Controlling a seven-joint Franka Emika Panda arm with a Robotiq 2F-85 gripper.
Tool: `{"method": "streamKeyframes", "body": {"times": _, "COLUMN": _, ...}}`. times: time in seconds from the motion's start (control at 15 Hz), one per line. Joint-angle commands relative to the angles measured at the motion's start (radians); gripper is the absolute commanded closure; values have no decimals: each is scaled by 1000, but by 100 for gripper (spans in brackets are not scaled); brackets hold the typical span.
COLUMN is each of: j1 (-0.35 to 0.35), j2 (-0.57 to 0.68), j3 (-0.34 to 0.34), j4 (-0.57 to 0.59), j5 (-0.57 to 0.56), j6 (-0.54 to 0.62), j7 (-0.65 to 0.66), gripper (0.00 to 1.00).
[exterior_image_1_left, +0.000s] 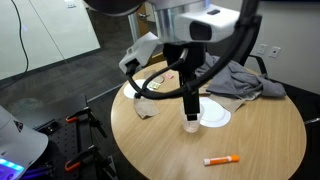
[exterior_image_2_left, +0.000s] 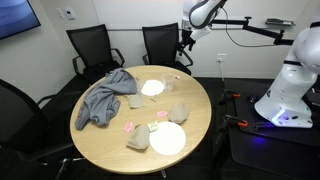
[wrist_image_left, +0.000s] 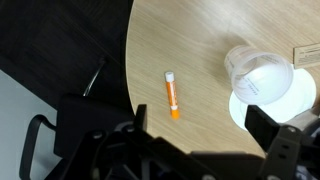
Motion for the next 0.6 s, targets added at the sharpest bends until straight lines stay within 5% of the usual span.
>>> {"method": "streamKeyframes", "body": {"times": 0.0, "j1": -4, "j2": 71, "j3": -11, "j4": 13, "j5": 11, "j6": 65, "j7": -38, "gripper": 0}}
{"method": "streamKeyframes", "body": {"times": 0.53, "j1": -29, "j2": 196, "j3": -39, "j4": 26, "j5": 41, "j6": 219, "j7": -95, "gripper": 0}}
